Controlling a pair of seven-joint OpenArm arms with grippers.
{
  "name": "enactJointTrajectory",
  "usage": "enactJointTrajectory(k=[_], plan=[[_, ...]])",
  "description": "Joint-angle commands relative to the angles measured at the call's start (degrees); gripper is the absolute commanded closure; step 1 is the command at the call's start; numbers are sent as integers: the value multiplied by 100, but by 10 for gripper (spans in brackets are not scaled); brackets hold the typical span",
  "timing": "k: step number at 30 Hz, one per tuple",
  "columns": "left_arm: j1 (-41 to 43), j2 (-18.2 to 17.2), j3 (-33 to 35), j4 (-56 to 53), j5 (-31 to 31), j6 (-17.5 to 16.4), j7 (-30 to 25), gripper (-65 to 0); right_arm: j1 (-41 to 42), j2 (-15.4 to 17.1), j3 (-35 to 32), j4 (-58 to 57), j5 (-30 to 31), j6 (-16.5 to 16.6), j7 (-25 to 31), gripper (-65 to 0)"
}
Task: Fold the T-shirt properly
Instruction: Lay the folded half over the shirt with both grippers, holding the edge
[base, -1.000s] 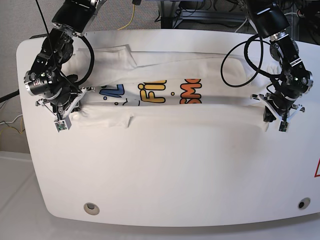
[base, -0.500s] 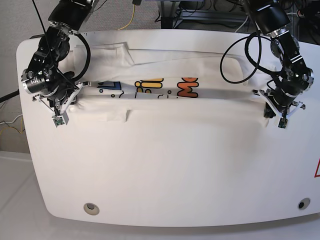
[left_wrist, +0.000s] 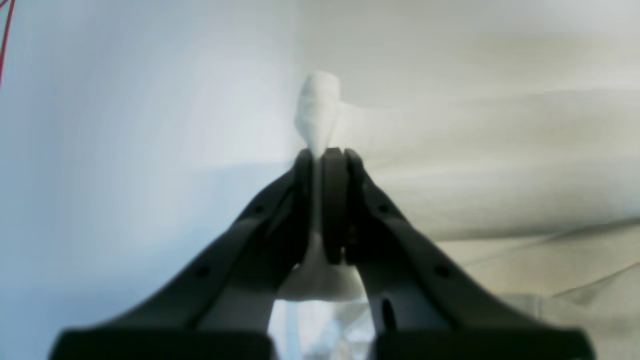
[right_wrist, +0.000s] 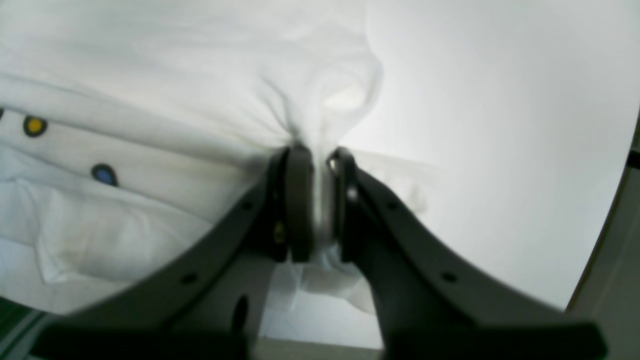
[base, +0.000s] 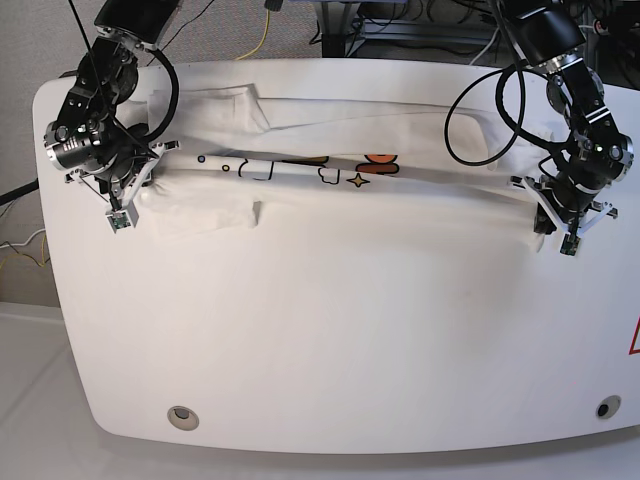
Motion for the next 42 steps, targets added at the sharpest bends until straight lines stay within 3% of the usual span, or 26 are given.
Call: enactJointTrajectory(k=[1,42], plan=[[-5,-74,-15,178,5,45,-68,-29,-4,103,23,126,-32,6,31,-69],[901,243,-24,-280,32,63,-120,-29,-593,-99,5,-200,-67,15,291,-69]])
